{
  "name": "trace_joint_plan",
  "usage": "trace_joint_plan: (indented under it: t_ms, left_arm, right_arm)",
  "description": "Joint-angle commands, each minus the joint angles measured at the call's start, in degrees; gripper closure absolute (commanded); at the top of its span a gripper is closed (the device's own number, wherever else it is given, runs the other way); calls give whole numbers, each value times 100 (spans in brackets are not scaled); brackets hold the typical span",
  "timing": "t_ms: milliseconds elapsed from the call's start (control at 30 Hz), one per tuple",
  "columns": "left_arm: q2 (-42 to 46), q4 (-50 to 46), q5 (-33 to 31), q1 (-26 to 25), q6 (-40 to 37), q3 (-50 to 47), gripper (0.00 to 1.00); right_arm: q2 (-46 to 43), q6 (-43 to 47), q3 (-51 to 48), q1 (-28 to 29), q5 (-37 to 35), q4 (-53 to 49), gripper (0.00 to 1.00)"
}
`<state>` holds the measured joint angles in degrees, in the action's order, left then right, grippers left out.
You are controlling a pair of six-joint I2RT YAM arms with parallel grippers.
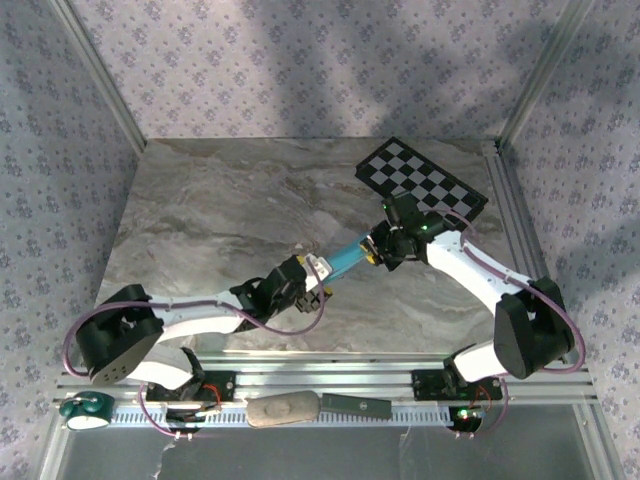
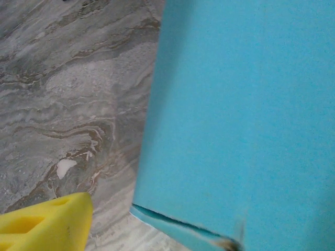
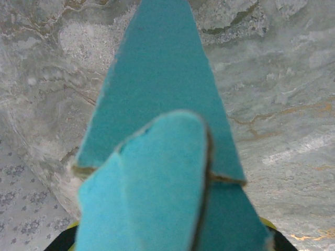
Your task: Fold the paper box
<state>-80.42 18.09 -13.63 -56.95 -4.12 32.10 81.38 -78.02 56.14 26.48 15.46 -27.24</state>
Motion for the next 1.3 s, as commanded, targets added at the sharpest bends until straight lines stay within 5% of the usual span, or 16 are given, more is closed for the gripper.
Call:
trace_joint_plan:
  t_ms: [0, 200, 333, 567, 767, 800, 933, 1033, 1267]
  left_arm:
    - [-148, 568, 402, 103, 118, 117, 25]
    - [-397, 579, 725, 105, 150, 251, 48]
    - [-377, 673, 820, 114, 225, 188, 62]
    - [-5, 702, 1188, 261, 361, -75, 67]
    - [354, 505, 1244, 289, 365, -304, 69]
    - [405, 467, 1240, 290, 359, -317, 69]
    - [573, 340, 1198, 285, 310, -353, 69]
    - [637, 268, 1169, 289, 292, -349, 67]
    - [511, 144, 1170, 290, 255, -248, 67]
  right_arm:
    - [-149, -80, -67, -30, 45, -187, 82]
    - [-103, -77, -77, -142, 123, -124, 78]
    - [-90, -49, -111, -234, 211, -40, 65]
    - [-554, 551, 55, -376, -141, -202, 35]
    - [-1921, 977, -575, -426, -677, 295, 27]
    - [-2116, 997, -720, -430, -680, 408, 30]
    - [-2712, 930, -1512, -250, -580, 1253, 71]
    - [-2690, 815, -1894, 74, -542, 1886, 84]
    - [-2110, 1057, -1404, 660, -843, 1882, 90]
